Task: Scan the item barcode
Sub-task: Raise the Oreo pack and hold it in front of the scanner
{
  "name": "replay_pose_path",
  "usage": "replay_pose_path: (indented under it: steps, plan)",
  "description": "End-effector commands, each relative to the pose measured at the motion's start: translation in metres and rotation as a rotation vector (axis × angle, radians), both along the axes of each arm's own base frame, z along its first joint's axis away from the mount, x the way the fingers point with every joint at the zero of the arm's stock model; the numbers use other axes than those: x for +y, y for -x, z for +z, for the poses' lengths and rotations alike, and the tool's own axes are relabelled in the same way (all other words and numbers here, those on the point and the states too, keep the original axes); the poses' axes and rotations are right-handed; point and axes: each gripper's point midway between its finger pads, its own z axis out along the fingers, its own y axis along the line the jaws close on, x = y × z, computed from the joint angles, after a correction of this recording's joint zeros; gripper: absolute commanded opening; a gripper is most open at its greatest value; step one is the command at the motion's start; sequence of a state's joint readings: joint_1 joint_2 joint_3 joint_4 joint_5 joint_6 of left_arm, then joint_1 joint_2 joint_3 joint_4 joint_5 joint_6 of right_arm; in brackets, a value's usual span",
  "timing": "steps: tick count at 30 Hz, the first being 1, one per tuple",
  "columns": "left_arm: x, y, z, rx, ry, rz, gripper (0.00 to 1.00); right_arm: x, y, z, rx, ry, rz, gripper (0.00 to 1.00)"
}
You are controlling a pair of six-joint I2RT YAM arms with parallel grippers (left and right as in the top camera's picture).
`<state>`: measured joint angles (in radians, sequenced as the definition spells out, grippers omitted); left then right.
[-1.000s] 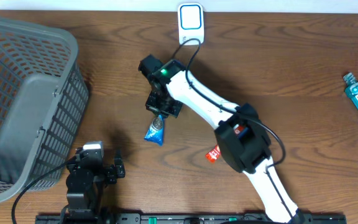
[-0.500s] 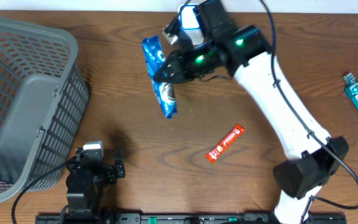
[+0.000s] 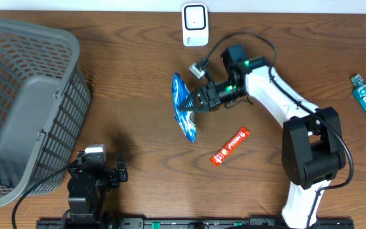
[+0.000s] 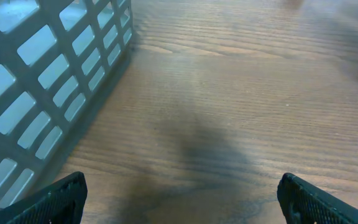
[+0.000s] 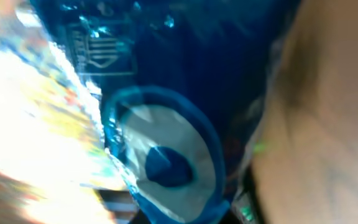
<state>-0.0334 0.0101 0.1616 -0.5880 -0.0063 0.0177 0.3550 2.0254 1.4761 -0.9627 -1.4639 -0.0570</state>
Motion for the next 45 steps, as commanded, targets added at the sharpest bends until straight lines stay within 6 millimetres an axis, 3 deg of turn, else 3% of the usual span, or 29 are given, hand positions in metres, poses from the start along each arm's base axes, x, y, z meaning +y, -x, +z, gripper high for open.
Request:
replay_pose_path:
  steps: [1, 7, 13, 18, 23, 34, 37, 41, 43, 45]
  plan:
    - [0.003, 0.002, -0.005, 0.015, 0.007, 0.023, 0.98, -0.004, 0.01, 0.004, 0.37, 0.033, -0.018, 0.01]
    - [0.003, 0.002, -0.005, 0.015, 0.007, 0.023, 0.98, -0.012, 0.022, -0.008, 0.611, 0.12, -0.042, 0.01]
    - [0.003, 0.002, -0.005, 0.015, 0.007, 0.023, 0.98, -0.019, 0.04, -0.004, 0.892, 0.225, -0.057, 0.01]
    - [0.003, 0.002, -0.005, 0.015, 0.007, 0.023, 0.98, -0.02, 0.041, -0.003, 0.911, 0.232, -0.058, 0.01]
    - [0.003, 0.002, -0.005, 0.015, 0.007, 0.022, 0.98, -0.022, 0.055, 0.003, 1.094, 0.306, -0.061, 0.01]
    - [0.003, 0.002, -0.005, 0.015, 0.007, 0.023, 0.98, -0.023, 0.057, 0.005, 1.101, 0.309, -0.062, 0.01]
    - [0.003, 0.002, -0.005, 0.015, 0.007, 0.022, 0.98, -0.023, 0.048, -0.005, 0.959, 0.283, -0.063, 0.01]
    - [0.003, 0.002, -0.005, 0.015, 0.007, 0.023, 0.98, -0.02, 0.015, -0.011, 0.748, 0.219, -0.089, 0.02]
    - [0.003, 0.002, -0.005, 0.015, 0.007, 0.023, 0.98, -0.026, -0.027, -0.039, 0.586, 0.424, -0.25, 0.01]
    - [0.003, 0.002, -0.005, 0.015, 0.007, 0.022, 0.98, -0.04, -0.05, -0.055, 0.52, 0.602, -0.394, 0.01]
